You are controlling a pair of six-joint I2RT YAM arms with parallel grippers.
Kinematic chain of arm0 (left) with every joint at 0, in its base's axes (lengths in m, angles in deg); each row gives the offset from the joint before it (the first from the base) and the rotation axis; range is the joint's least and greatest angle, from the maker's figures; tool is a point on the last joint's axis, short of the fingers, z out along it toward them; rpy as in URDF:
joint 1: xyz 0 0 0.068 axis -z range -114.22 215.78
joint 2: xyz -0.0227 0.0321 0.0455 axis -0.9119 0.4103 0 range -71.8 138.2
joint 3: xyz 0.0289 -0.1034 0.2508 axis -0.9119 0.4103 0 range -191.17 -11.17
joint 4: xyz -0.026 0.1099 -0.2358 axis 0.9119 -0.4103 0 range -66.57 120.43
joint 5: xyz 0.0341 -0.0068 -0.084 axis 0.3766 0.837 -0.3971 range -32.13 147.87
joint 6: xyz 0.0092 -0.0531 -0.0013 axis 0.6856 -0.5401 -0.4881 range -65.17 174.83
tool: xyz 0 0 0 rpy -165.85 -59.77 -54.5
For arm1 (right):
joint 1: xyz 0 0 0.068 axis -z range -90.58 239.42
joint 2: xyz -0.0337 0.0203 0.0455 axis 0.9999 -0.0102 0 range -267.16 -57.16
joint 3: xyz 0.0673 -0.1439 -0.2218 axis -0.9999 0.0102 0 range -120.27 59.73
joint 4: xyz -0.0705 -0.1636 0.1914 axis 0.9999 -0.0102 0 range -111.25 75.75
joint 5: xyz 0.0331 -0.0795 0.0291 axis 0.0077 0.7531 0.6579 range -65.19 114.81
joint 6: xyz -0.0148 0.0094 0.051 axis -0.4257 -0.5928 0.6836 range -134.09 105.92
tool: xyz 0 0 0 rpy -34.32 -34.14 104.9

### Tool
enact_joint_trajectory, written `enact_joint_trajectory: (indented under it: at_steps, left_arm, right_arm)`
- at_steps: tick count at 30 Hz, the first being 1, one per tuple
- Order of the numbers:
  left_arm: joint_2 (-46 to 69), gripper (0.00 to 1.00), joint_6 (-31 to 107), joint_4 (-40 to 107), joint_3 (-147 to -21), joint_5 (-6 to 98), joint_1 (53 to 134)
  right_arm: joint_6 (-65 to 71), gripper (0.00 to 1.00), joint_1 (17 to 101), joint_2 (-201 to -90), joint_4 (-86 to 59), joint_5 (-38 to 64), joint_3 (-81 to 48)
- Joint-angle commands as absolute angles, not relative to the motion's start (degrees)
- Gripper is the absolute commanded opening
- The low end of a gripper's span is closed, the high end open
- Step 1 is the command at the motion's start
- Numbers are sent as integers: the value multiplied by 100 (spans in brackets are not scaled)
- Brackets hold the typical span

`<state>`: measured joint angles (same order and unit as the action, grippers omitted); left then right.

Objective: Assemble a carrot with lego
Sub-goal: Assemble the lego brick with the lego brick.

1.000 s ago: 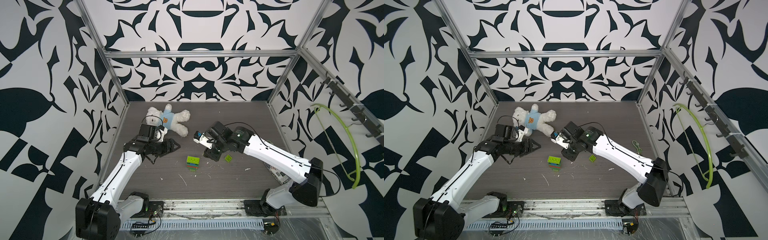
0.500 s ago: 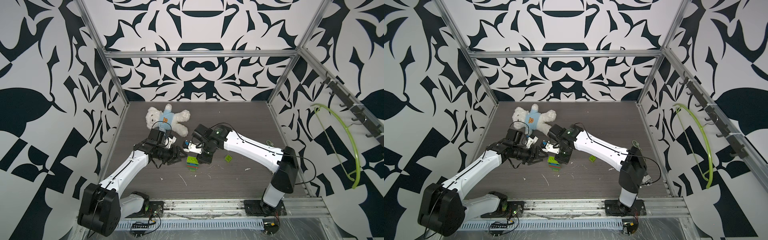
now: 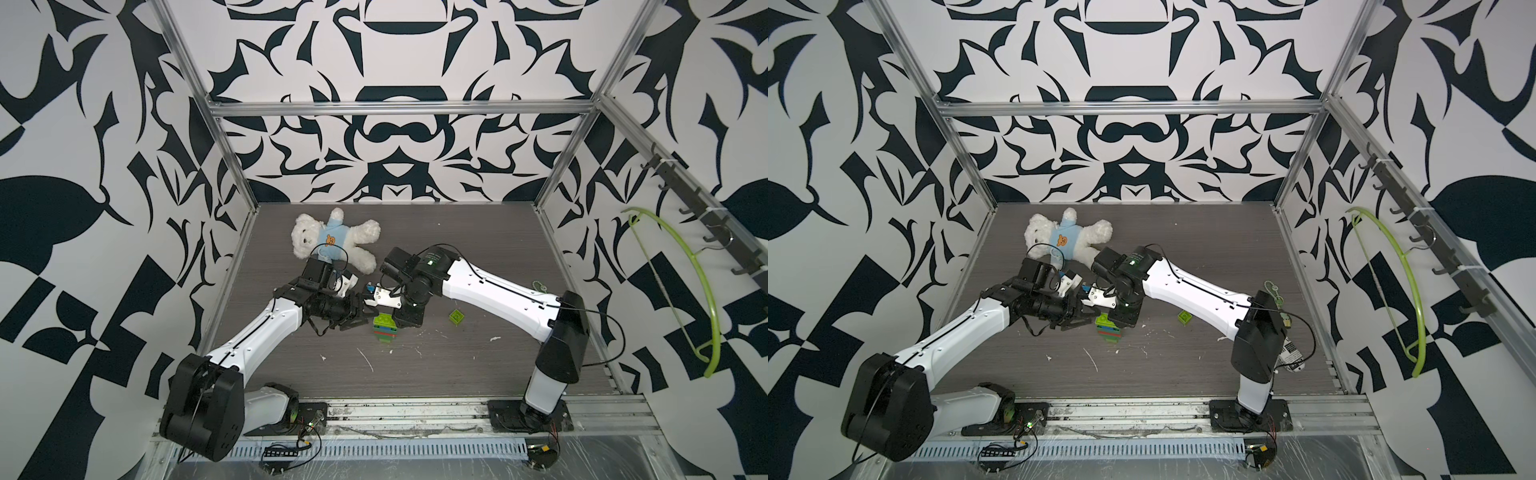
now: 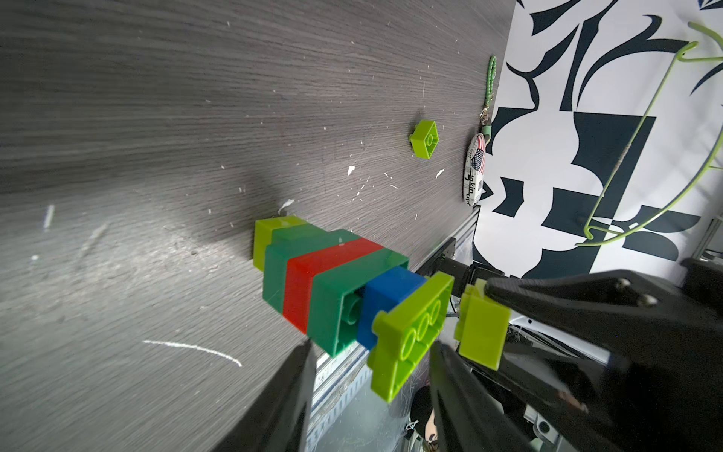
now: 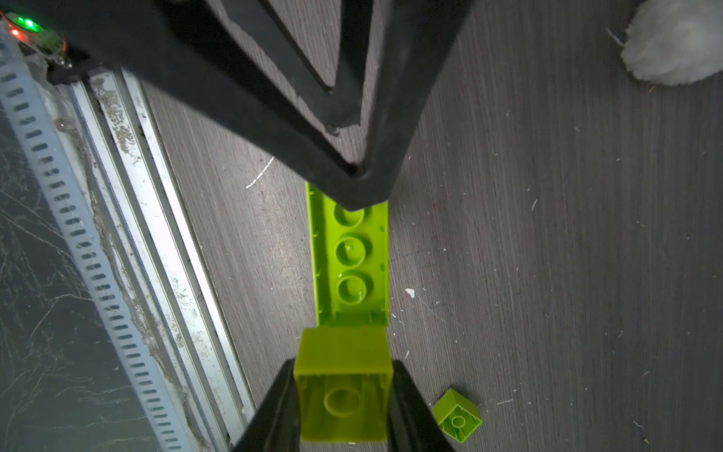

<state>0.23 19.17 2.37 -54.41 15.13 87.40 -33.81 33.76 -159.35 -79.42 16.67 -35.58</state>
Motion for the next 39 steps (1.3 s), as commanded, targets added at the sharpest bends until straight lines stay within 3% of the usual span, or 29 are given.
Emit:
enact_joint_trajectory:
  at_steps: [1,8,39]
  left_arm:
    - [32,51,1950,274,-5327,1366,8757]
    - [77,46,1993,262,-5300,1384,8753]
    - [261,47,2066,280,-5312,1392,8766]
  right_arm:
    - [-3466,22,3309,-15902,-8061,1718,-3761]
    - [-3518,22,3300,-15964,-8086,1803,-3765]
    - [-3601,21,3273,-16278,-8223,1887,-3958]
